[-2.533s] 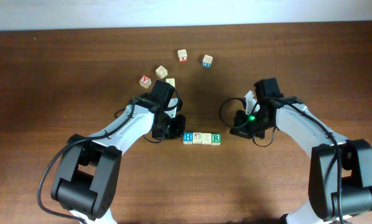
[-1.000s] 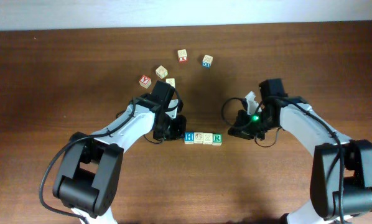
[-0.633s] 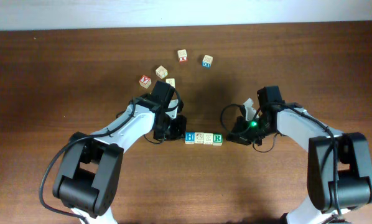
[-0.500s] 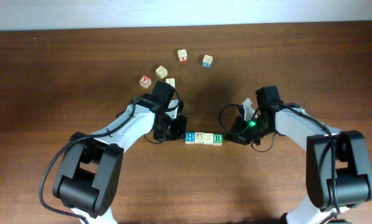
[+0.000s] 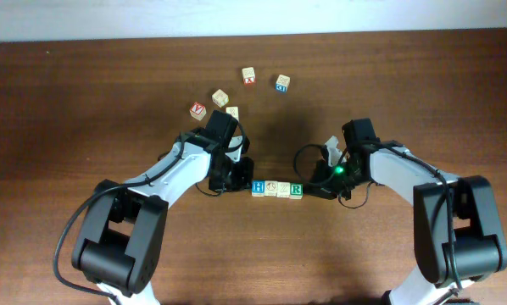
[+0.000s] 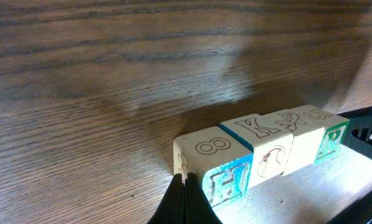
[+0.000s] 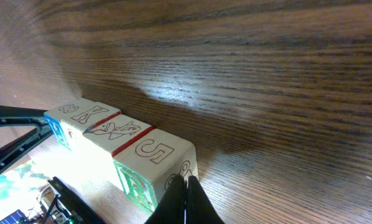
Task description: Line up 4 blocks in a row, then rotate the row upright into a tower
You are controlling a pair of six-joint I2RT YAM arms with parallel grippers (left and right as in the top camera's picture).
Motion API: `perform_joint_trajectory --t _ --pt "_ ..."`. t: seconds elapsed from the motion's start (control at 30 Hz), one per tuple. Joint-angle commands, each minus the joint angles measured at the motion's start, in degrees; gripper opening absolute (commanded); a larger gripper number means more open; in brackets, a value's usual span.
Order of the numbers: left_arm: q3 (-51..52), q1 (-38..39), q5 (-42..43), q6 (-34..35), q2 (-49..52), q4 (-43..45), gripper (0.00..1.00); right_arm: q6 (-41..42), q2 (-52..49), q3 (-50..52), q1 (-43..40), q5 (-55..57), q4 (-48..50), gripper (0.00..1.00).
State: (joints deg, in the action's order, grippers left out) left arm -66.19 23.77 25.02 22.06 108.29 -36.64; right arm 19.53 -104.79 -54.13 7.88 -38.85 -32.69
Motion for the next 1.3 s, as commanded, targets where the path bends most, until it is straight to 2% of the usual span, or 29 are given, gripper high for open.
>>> perform_joint_trajectory --t 0.0,0.3,0.8,1.1,1.27 --pt "0.6 0.1 1.2 -1.1 0.5 -0.1 0.00 0.4 -1.5 0.3 0.7 -0.4 0.2 0.04" --pt "0.6 0.1 1.1 -1.1 0.5 0.2 0.00 -5.6 0.7 -0.2 0.7 -4.9 0.4 0.04" --pt "0.6 0.1 1.1 -1.1 0.5 0.2 0.00 -4.1 6.2 -0.2 3.1 -4.9 0.4 0.04" --pt "0.6 0.1 1.1 -1.1 0.5 0.2 0.00 -1.0 6.3 -6.5 11.8 -0.9 -0.5 0.04" --pt "0.6 0.1 1.1 -1.1 0.5 0.2 0.00 0.5 6.3 -7.0 13.5 -0.7 0.0 0.04"
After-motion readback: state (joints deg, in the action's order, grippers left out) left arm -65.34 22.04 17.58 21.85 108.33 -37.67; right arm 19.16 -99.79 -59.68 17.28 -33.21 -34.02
